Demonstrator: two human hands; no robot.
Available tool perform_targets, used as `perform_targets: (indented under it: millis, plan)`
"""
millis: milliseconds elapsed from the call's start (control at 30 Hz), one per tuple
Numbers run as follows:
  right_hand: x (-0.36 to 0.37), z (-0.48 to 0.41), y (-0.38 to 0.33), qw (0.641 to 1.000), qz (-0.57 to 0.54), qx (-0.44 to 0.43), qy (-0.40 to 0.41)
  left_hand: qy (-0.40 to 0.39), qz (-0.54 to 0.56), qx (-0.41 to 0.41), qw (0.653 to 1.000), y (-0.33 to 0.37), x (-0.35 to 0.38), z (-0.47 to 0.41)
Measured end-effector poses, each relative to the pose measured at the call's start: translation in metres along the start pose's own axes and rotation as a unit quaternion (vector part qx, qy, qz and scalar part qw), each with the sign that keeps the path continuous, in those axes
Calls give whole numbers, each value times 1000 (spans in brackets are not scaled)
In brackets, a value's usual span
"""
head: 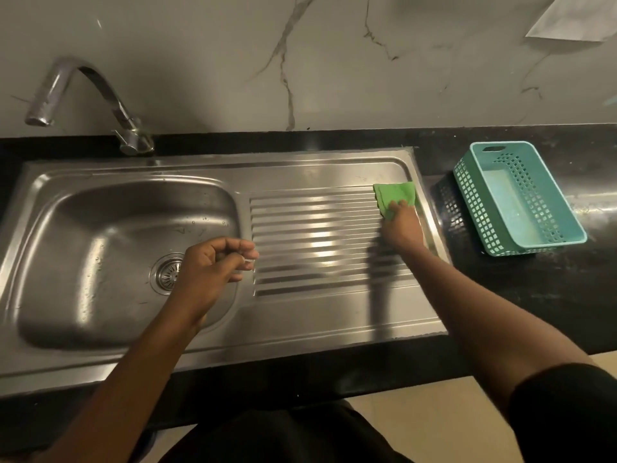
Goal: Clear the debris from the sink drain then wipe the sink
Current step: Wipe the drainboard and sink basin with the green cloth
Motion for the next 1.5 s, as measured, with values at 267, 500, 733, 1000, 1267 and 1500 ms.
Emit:
perform_targets:
  millis: [267,500,733,1000,1267,1500]
  plan:
    - [92,37,-137,982,118,-131,-62,26,20,-20,999,-13,-19,10]
    - [161,101,-265,942,69,-274,-182,46,19,-29,998,-19,-38,16]
    - [105,53,-171,943,136,-283,-108,43,22,-28,998,-28,-50,9]
    - [12,-34,-3,980,186,-29,-65,35,24,-30,999,-37,-61,7]
    - [83,-2,-121,995,84,-36,-48,42,31,-30,998,-48,-82,7]
    - [174,81,-280,952,82,-246,-160,41,34,-25,998,-54,-98,14]
Point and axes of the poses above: each hand's wrist, its own z-axis away from the middle knuckle, its own x-axis out of the palm, y = z × x, the point moved 10 cm from there along -z, towards the middle knuckle, and after that the axes turned 6 degrees about -z, right-handed, at the moved point
